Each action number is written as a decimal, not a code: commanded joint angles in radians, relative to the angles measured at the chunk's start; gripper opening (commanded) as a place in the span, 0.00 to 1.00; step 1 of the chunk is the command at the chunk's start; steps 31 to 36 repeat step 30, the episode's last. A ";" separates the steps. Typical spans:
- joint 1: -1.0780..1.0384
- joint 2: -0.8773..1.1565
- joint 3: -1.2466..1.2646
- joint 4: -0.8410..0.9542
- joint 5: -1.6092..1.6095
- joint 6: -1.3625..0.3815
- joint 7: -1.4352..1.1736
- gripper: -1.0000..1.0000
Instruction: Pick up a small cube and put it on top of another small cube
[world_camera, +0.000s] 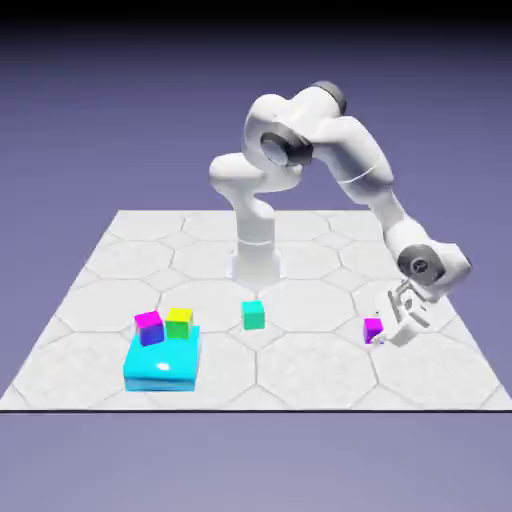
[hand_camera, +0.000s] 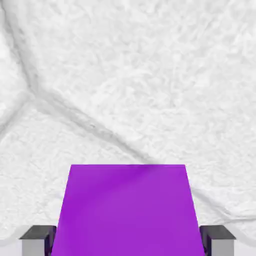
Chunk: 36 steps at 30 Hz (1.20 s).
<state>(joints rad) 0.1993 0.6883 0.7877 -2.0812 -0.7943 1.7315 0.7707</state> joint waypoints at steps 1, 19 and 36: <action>-0.008 -0.034 0.001 -0.007 0.030 -0.012 -0.015 0.00; -0.295 -0.686 -0.429 -0.585 0.483 0.232 -0.188 0.00; -0.332 -0.627 -0.502 -0.687 0.417 0.399 -0.130 1.00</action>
